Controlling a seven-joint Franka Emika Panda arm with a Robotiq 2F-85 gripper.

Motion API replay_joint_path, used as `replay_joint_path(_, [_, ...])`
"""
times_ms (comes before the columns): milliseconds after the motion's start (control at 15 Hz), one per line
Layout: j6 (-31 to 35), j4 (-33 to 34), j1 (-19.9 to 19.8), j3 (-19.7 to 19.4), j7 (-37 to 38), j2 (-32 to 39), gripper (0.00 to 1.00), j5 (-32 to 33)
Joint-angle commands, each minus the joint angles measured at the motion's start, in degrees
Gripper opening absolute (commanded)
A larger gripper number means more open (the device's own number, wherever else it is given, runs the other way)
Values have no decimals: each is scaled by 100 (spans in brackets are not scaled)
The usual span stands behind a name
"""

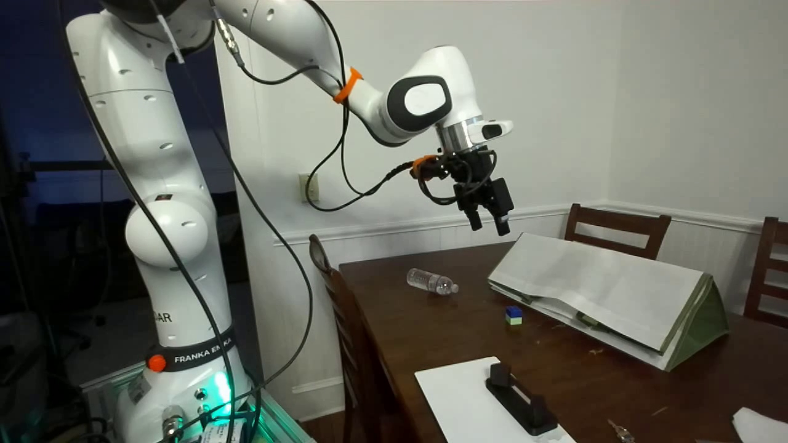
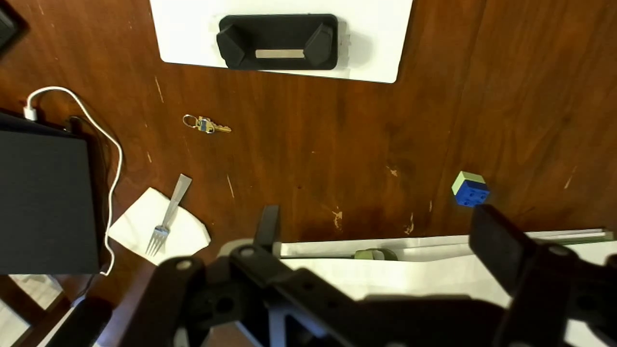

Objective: Unplug from the white cable from the black laptop

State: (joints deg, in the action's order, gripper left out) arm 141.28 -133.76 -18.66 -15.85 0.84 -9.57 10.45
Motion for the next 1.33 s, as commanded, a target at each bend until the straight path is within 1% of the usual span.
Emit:
replay_joint_path(0, [-11,11,17,-17,-3,2,100,0])
replay_joint_path(600, [-11,11,16,-17,-3,2,100,-1])
replay_joint_path(667, [-31,229,-11,-110,65,256,100,-246])
replay_joint_path(800, [-260,510,-147,-298,236,626,100,-474])
replay_joint_path(933, [-188,661,-318,-552,284,977,100,-643])
replay_joint_path(1067, [-300,762,-381,-703,80,1173,100,-1257])
replay_joint_path(1133, [-112,469,-333,-621,192,877,100,-789])
replay_joint_path(1267, [-122,584,-394,-712,124,1102,100,-1041])
